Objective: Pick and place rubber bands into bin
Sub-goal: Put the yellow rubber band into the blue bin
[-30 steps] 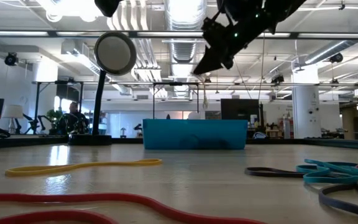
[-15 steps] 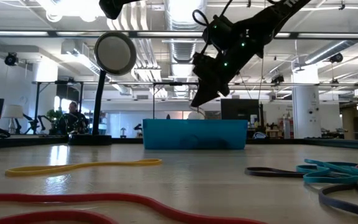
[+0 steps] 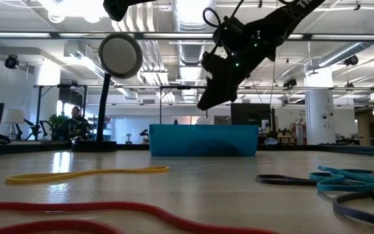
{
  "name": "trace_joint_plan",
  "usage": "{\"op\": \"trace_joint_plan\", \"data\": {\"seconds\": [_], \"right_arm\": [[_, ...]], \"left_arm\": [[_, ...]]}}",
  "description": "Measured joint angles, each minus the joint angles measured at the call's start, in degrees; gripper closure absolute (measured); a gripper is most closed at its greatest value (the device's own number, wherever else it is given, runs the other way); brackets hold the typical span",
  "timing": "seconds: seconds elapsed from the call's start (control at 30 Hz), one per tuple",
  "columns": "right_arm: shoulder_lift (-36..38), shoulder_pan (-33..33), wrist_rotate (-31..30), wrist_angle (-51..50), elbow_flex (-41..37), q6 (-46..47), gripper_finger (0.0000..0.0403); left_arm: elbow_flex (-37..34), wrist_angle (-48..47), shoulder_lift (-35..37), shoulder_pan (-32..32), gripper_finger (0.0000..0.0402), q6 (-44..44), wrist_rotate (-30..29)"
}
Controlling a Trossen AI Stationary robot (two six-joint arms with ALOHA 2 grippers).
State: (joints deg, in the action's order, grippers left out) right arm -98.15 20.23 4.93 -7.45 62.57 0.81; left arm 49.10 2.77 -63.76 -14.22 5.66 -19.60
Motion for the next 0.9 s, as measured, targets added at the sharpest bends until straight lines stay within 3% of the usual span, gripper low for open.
{"op": "trace_joint_plan", "data": {"seconds": [0.17,0.3,0.43,0.7,0.9], "right_arm": [[3.38,-0.55,13.44,-3.14,0.00,-3.69,0.0273],[6.65,-1.67,18.86,-9.19,-0.06,-4.49,0.0272],[9.73,-3.55,20.88,-15.57,-0.13,-4.92,0.0278],[15.09,-8.62,20.82,-22.41,-1.16,-4.94,0.0293],[17.68,-11.88,20.73,-22.40,-2.55,-2.31,0.0304]], "left_arm": [[0.00,-9.17,0.03,-0.02,0.0269,0.04,5.73],[0.00,-13.24,-0.09,-0.02,0.0269,0.09,9.84],[0.00,-16.08,-1.21,0.00,0.0269,-0.05,13.78],[-0.03,-25.00,-7.98,-0.05,0.0269,-0.08,29.19],[0.04,-22.20,-14.95,-0.09,0.0269,-1.97,34.38]]}}
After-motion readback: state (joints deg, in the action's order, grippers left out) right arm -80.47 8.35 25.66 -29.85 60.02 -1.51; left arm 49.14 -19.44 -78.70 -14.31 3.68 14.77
